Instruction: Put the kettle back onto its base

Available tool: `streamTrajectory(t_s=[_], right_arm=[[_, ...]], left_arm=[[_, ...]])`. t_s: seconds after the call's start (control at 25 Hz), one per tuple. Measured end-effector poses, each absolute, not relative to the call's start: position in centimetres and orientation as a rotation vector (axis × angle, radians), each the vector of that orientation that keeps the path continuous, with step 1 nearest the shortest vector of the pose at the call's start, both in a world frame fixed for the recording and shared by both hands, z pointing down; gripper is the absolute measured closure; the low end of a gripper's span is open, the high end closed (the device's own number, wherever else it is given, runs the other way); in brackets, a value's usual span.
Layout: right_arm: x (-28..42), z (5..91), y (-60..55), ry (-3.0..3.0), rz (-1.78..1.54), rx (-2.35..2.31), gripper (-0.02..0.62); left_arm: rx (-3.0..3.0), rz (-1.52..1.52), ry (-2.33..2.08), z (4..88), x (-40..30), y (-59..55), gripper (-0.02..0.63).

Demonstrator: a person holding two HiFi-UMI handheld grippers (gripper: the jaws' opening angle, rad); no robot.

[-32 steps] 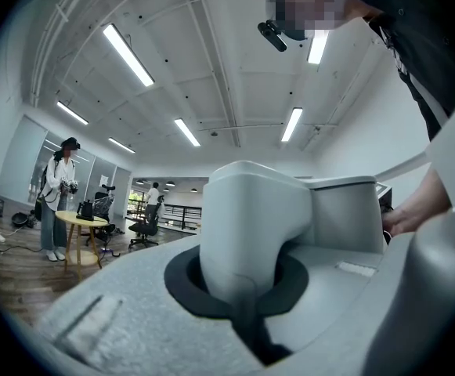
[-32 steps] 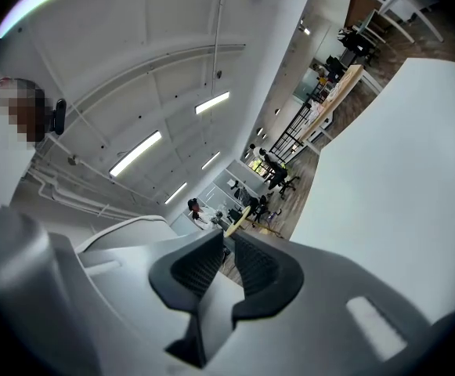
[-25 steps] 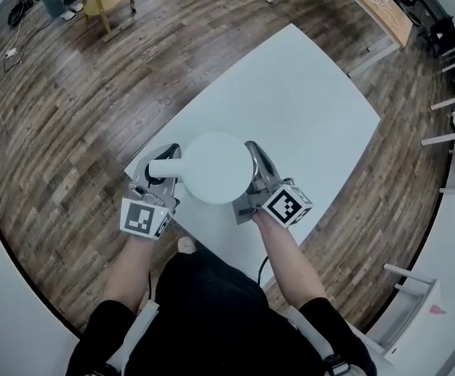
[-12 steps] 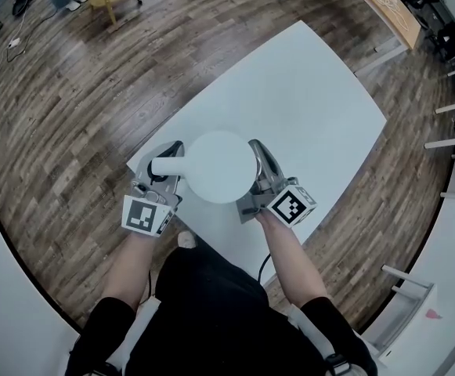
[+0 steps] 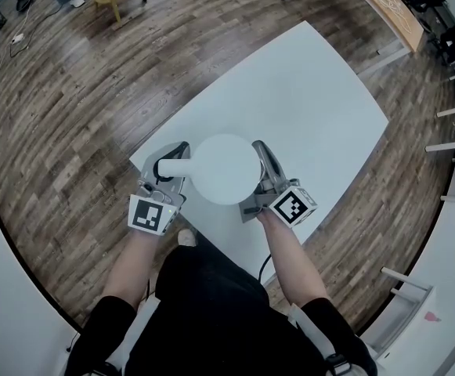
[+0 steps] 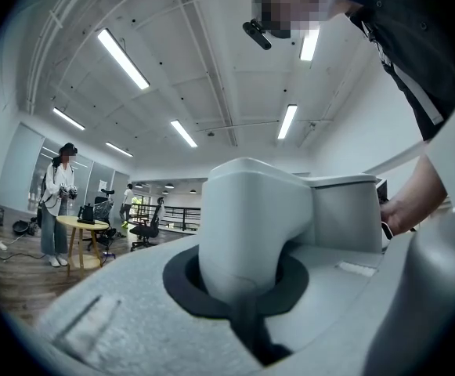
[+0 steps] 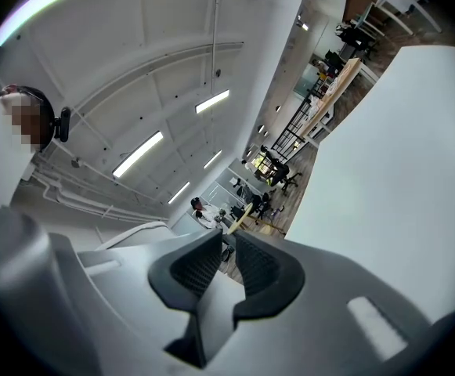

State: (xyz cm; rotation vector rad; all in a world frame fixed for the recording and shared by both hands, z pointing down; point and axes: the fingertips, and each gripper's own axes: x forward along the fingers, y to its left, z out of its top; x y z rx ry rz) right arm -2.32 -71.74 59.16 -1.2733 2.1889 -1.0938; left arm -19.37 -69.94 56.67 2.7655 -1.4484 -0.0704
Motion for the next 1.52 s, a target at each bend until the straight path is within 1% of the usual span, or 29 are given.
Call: streamTrajectory(t_s=[0.04, 0.16, 0.28, 0.6, 0.8, 0.88, 0.96, 1.0, 1.12, 1.32, 1.52], right_arm=[[-2.3, 59.1, -71.7, 2.181, -1.098, -1.280, 0.540], [-2.2, 59.3, -71.5, 2.177, -1.089, -1.301, 0.540], [-1.7, 59.8, -70.6, 2.189, -1.077, -1.339, 0.529], [0.7, 59.5, -66.1, 2.129, -1.013, -1.433, 0.525], [1.0, 58.4, -61.7, 2.142, -0.959, -1.473, 0.526], [0.9, 57.4, -60.2, 2.179, -0.903, -1.503, 0.530], [0.5, 56.1, -58.9, 2.215, -0.850, -1.520, 0.544], [0.4, 55.5, -58.3, 2.230, -0.827, -1.524, 0.552], [0.0, 53.8, -56.9, 2.285, -0.743, -1.521, 0.565], [-0.2, 52.6, -55.6, 2.411, -0.576, -1.541, 0.565], [0.0, 51.1, -54.3, 2.446, -0.480, -1.537, 0.590]], left_arm=[[2.751, -0.066, -1.460, 56.7, -19.6, -70.0, 0.603], [2.714, -0.024, -1.530, 57.0, -20.5, -70.1, 0.526], [2.707, 0.025, -1.560, 57.6, -21.1, -69.4, 0.486], [2.650, 0.047, -1.592, 58.8, -23.5, -65.8, 0.466], [2.582, 0.025, -1.635, 57.2, -26.1, -63.0, 0.466], [2.576, 0.038, -1.645, 56.2, -26.6, -62.3, 0.474], [2.594, 0.018, -1.640, 54.7, -26.8, -61.4, 0.588], [2.606, -0.002, -1.634, 53.9, -26.8, -60.8, 0.607], [2.641, -0.047, -1.618, 51.9, -26.6, -59.5, 0.607], [2.659, -0.068, -1.612, 50.5, -25.8, -57.7, 0.607], [2.641, -0.146, -1.603, 49.3, -25.0, -55.4, 0.607]])
